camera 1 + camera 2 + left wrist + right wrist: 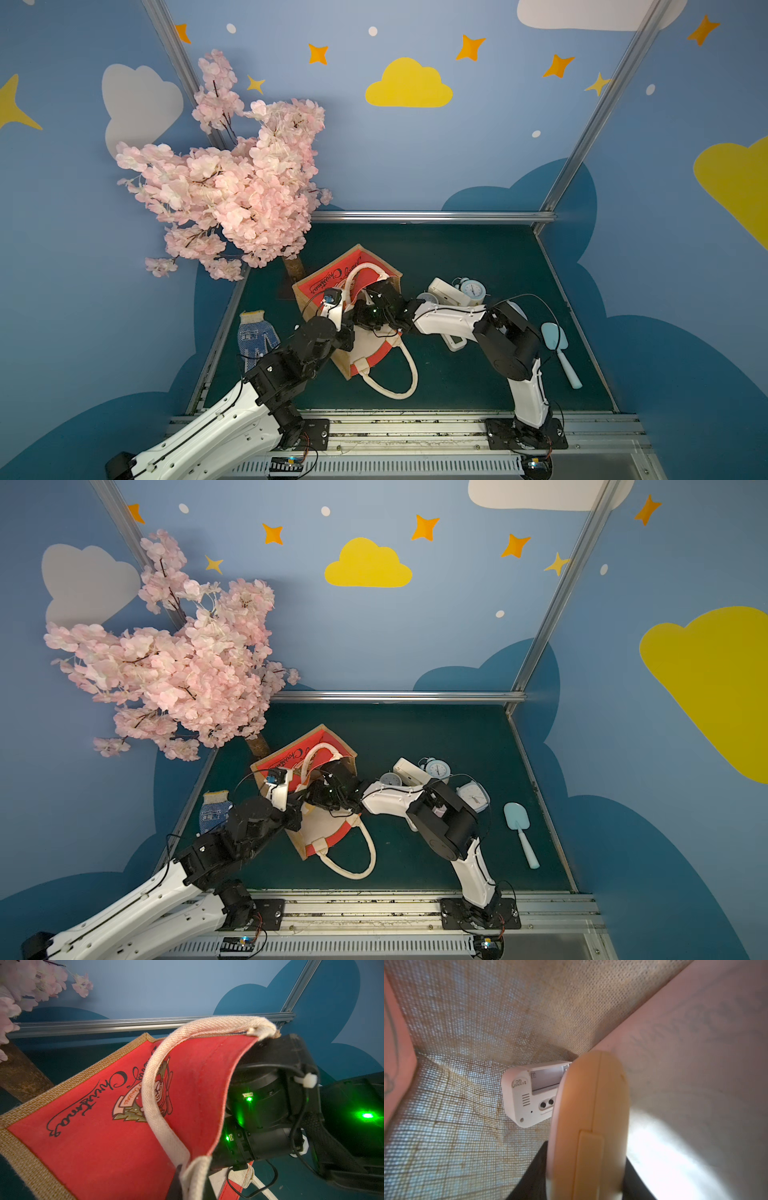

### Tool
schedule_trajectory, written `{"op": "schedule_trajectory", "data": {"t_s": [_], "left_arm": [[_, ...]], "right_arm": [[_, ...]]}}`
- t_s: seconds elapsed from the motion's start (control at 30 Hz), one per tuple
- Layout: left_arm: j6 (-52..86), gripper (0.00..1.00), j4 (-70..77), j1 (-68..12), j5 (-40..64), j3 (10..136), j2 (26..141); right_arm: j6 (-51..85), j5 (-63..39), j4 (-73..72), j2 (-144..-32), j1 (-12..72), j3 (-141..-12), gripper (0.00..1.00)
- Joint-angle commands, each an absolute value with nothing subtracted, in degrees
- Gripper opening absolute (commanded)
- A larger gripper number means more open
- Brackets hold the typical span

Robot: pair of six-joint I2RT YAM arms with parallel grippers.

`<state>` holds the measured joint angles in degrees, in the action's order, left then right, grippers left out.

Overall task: Take the alarm clock out of the canvas bag
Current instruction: Pick up the alarm from the canvas bag.

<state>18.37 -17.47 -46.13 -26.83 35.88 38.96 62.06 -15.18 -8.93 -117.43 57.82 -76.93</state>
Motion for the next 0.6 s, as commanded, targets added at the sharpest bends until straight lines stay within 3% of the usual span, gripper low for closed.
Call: {"op": "schedule_trajectory", "data": {"t_s": [0.0,0.57], "left_arm": [[18.7,0.12,-17.2,-45.6,-27.7,37.1,39.4],[19.3,0.13,-17.6,-43.2,-27.2,38.3,40.0]], "right_arm": [[59.9,-13.8,-7.5,-114.0,58.5,-77.8,0.2],[55.4,-11.6,-2.6,-106.7,59.7,-75.9,0.2]]}}
